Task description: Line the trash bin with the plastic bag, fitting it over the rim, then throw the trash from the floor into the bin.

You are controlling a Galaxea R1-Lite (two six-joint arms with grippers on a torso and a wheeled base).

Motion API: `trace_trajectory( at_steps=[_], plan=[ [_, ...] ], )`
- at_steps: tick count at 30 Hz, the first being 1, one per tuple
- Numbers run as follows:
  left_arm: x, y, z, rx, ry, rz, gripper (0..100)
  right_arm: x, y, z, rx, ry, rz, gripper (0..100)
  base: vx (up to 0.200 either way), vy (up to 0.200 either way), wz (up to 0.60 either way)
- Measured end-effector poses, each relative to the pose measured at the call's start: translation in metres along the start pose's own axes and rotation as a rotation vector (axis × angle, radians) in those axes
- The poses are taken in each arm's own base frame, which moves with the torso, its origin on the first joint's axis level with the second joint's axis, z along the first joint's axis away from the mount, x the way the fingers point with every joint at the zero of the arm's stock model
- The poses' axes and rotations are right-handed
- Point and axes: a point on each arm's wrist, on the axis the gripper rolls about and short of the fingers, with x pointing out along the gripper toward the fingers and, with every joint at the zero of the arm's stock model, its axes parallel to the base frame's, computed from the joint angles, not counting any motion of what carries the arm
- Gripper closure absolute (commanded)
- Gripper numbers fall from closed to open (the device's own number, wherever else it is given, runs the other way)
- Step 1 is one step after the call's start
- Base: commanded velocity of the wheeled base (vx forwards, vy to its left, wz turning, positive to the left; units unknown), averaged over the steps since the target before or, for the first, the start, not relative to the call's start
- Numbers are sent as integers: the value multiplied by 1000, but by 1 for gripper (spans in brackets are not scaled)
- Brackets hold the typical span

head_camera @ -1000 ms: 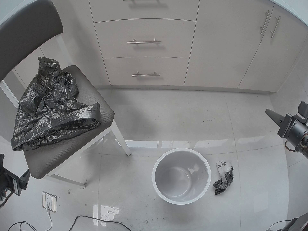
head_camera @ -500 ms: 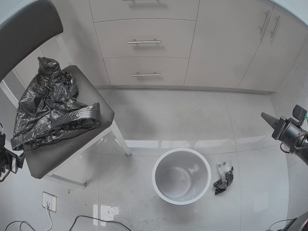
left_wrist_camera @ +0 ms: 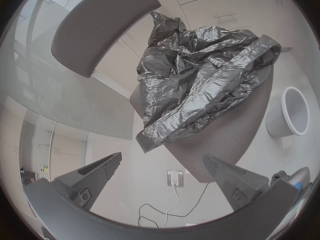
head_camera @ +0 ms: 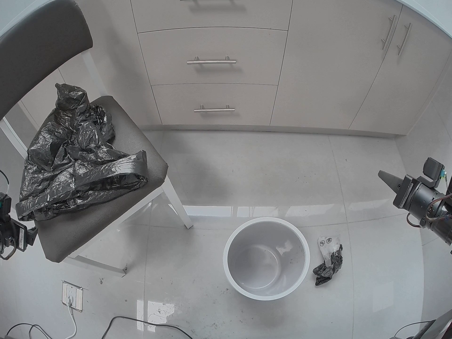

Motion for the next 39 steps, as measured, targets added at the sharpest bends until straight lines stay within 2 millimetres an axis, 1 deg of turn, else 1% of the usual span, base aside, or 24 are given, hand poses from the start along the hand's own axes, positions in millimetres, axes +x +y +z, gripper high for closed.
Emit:
trace_trajectory(
  at_steps=[4, 13, 17, 23, 28, 39],
  plan=[
    [12, 4, 1, -16, 5, 13, 0, 0, 0, -1, 1, 5, -1, 100, 0, 0, 0],
    [31, 13, -3, -50, 38, 43, 0, 0, 0, -2, -12, -39, 17, 100, 0, 0, 0],
    [41, 19, 0, -109, -4, 72, 0, 1, -1, -4, -12, -32, 15, 100, 0, 0, 0],
    [56, 22, 3, -227, -66, 40, 0, 2, -1, -5, -13, -27, 15, 100, 0, 0, 0],
    [67, 24, 6, -270, -117, 28, 0, 2, -2, -6, -13, -24, 14, 100, 0, 0, 0],
    [79, 23, 2, -311, -110, 22, 0, 3, -2, -6, -12, -22, 14, 100, 0, 0, 0]
  ],
)
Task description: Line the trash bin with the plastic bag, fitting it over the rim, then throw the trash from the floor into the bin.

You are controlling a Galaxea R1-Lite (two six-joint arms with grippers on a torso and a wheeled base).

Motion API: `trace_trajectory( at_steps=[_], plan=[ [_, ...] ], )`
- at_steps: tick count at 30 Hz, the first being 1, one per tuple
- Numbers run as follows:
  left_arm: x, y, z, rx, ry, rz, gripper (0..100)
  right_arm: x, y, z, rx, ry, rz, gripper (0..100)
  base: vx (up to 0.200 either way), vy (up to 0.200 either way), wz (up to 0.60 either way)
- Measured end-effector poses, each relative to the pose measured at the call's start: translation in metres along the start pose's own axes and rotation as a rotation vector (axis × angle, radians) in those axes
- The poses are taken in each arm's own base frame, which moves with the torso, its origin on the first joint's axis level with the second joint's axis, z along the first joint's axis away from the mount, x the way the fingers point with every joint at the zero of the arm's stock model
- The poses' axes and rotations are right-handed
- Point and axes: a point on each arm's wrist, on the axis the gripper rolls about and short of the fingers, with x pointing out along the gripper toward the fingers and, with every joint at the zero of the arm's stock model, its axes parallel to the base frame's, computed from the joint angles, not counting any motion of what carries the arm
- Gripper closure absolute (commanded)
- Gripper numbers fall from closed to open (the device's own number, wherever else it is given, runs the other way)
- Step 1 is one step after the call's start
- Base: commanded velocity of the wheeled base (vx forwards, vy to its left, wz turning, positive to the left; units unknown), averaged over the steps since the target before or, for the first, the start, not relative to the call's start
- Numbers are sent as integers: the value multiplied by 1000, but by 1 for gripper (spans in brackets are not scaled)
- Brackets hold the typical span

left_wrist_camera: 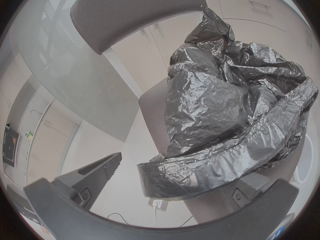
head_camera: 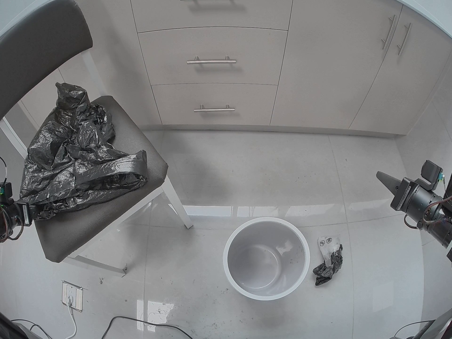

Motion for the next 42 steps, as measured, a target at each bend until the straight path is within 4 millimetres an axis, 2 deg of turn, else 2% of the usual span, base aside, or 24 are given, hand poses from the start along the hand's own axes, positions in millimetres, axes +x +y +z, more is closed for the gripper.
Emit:
trace_trajectory(
  at_steps=[7, 8, 24, 31, 37, 42],
  plan=[
    [2, 1, -1, -45, 5, 3, 0, 0, 0, -1, 0, 4, 0, 100, 0, 0, 0],
    [3, 1, 0, -50, 0, 4, 100, 0, 0, -1, 0, 4, 1, 100, 0, 0, 0],
    [10, 1, -1, -62, -14, -24, 100, 0, 1, -1, 6, 6, 8, 100, 0, 0, 0],
    [11, -3, -1, -175, -38, -160, 100, 0, 2, -2, 9, 10, 13, 100, 0, 0, 0],
    [-1, -11, 8, -329, -75, -324, 100, 0, 5, -4, 7, 20, 26, 100, 0, 0, 0],
    [-19, -30, 21, -374, -109, -454, 100, -1, 10, -7, 5, 36, 50, 100, 0, 0, 0]
  ],
)
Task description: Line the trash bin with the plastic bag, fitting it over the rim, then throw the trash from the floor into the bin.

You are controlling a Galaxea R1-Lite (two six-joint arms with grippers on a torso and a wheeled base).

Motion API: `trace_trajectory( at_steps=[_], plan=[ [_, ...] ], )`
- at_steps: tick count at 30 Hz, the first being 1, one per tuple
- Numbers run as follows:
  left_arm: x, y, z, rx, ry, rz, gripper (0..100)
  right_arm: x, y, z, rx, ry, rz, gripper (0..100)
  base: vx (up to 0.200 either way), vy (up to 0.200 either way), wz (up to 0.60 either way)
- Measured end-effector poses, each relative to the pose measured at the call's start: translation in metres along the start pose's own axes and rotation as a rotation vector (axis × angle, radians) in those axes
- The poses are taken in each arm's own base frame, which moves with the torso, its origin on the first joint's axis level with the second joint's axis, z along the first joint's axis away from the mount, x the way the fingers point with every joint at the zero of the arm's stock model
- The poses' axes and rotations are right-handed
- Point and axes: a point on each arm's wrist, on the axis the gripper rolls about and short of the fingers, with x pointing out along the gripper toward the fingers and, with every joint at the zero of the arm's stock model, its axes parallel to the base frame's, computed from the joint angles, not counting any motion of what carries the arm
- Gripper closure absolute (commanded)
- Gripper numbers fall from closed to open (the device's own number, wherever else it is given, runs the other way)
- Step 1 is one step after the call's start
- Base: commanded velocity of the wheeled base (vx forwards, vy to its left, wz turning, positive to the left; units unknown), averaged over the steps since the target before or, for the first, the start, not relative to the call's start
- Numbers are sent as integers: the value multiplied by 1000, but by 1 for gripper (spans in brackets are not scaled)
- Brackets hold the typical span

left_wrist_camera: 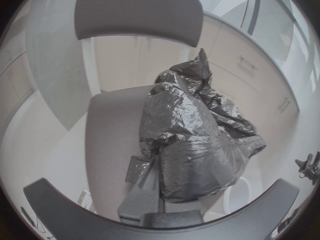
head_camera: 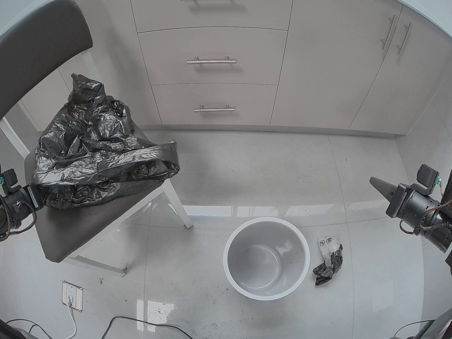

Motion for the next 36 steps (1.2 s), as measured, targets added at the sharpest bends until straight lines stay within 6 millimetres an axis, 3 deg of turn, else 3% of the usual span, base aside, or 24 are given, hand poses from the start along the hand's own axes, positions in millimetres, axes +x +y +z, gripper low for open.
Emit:
trace_trajectory(
  at_steps=[10, 11, 17, 25, 36],
  plan=[
    [-21, -60, -1, 56, 25, -239, 100, -1, 10, -9, -4, 41, 50, 100, 0, 0, 0],
    [-23, -65, -2, 60, 25, -257, 100, -1, 11, -11, -6, 49, 56, 0, 0, 0, 0],
    [-32, -79, -1, 61, 15, -328, 100, 2, 23, -21, -30, 97, 119, 0, 0, 0, 0],
    [-32, -82, -1, 35, 19, -345, 100, 32, 53, -23, -85, 120, 224, 0, 0, 0, 0],
    [-30, -89, 11, -18, -12, -369, 100, 71, 98, -72, -199, 261, 298, 0, 0, 0, 0]
  ],
)
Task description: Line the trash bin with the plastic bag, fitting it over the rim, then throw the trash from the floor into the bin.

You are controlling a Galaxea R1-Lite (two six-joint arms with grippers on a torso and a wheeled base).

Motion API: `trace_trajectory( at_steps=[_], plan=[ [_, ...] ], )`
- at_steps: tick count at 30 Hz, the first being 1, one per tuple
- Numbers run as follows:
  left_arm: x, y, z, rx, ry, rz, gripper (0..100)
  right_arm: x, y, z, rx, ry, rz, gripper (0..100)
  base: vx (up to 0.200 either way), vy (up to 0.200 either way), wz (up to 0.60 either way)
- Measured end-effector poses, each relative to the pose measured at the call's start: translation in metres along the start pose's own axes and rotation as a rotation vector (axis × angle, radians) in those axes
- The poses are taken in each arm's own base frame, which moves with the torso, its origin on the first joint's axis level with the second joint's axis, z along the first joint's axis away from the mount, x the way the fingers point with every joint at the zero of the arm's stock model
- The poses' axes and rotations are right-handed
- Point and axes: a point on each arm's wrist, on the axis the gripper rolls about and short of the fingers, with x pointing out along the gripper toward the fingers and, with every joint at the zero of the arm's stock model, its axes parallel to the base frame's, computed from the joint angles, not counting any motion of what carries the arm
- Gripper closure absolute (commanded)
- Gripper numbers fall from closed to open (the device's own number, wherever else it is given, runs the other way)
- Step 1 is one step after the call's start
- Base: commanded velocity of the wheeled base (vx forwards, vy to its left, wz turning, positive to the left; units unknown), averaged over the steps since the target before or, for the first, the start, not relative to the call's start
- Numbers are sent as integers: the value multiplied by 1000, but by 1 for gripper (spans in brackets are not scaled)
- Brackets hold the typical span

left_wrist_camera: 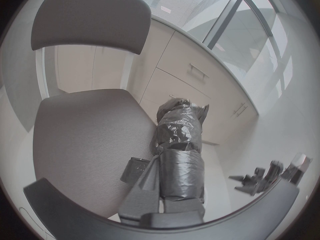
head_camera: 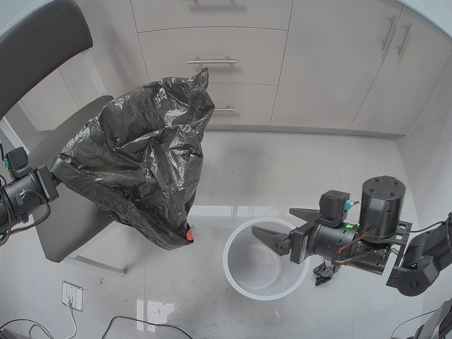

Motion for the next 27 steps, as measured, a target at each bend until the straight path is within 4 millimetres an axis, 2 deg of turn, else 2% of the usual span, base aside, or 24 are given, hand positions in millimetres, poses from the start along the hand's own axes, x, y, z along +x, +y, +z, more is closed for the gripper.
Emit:
trace_trajectory(
  at_steps=[4, 11, 20, 27],
  plan=[
    [3, -13, 11, -99, -47, -14, 100, 8, 9, -7, -10, 27, 23, 0, 0, 0, 0],
    [9, -56, 29, -164, -189, 20, 100, 13, 18, -15, -23, 53, 31, 0, 0, 0, 0],
    [15, -118, 27, -213, -229, 19, 100, 14, 39, -26, -54, 79, 58, 0, 0, 0, 0],
    [22, -152, 26, -238, -179, -3, 100, 28, 54, -31, -93, 65, 14, 0, 0, 0, 0]
  ],
)
